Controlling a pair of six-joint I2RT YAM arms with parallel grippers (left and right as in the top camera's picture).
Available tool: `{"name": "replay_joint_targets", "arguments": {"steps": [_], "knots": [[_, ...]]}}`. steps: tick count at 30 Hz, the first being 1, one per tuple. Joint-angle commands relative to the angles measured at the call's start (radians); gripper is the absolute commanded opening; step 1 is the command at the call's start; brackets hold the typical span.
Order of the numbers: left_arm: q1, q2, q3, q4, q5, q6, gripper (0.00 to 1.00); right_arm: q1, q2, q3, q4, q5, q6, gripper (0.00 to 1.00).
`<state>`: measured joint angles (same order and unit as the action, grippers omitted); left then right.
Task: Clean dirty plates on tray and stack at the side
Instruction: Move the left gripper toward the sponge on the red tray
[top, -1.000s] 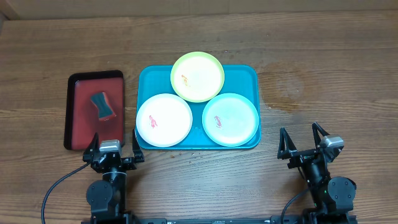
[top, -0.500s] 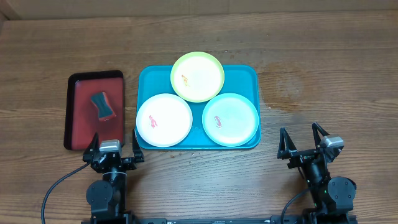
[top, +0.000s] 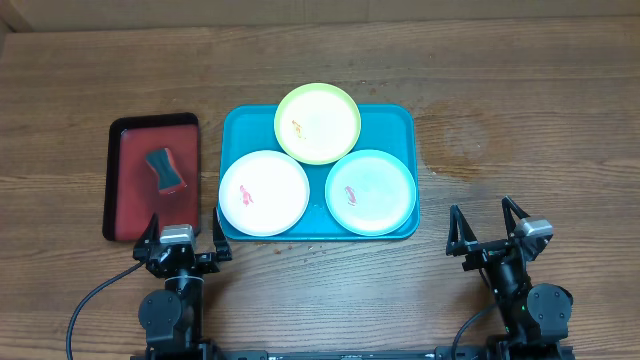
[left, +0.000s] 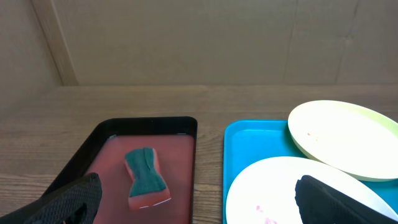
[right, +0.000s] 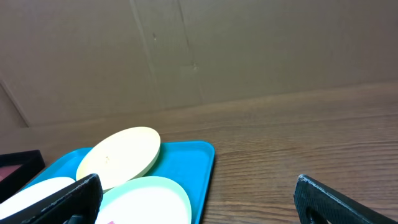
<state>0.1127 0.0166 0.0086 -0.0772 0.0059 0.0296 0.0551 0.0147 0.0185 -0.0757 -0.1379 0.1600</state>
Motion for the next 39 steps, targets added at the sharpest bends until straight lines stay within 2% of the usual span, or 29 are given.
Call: {"name": "replay_joint_targets", "arguments": {"steps": [1,22,25,27,31,35,37,39], "knots": [[-0.005,-0.012,-0.004,-0.001,-0.006,0.016,0.99,0.005,-0.011,-0.010,0.003,0.010,-0.003,1.00],[-0.005,-0.012,-0.004,0.005,-0.004,0.014,1.00,0.005,-0.011,-0.010,0.003,0.010,-0.003,1.00],[-0.005,-0.012,-0.004,0.019,0.034,0.012,1.00,0.005,-0.011,-0.010,0.003,0.010,-0.003,1.00],[-0.005,-0.012,-0.004,0.041,0.120,0.007,1.00,0.005,-0.011,-0.010,0.003,0.010,-0.003,1.00],[-0.005,-0.012,-0.004,0.054,0.455,-0.073,1.00,0.005,-0.011,-0.010,0.003,0.010,-0.003,1.00],[-0.005,-0.012,-0.004,0.181,0.620,-0.079,1.00,0.005,-0.011,-0.010,0.003,0.010,-0.003,1.00],[-0.005,-0.012,-0.004,0.355,0.665,-0.110,1.00,0.005,-0.011,-0.010,0.003,0.010,-0.003,1.00],[-0.004,-0.012,0.001,0.583,0.647,-0.134,1.00,0.005,-0.011,-0.010,0.003,0.010,-0.003,1.00]]}}
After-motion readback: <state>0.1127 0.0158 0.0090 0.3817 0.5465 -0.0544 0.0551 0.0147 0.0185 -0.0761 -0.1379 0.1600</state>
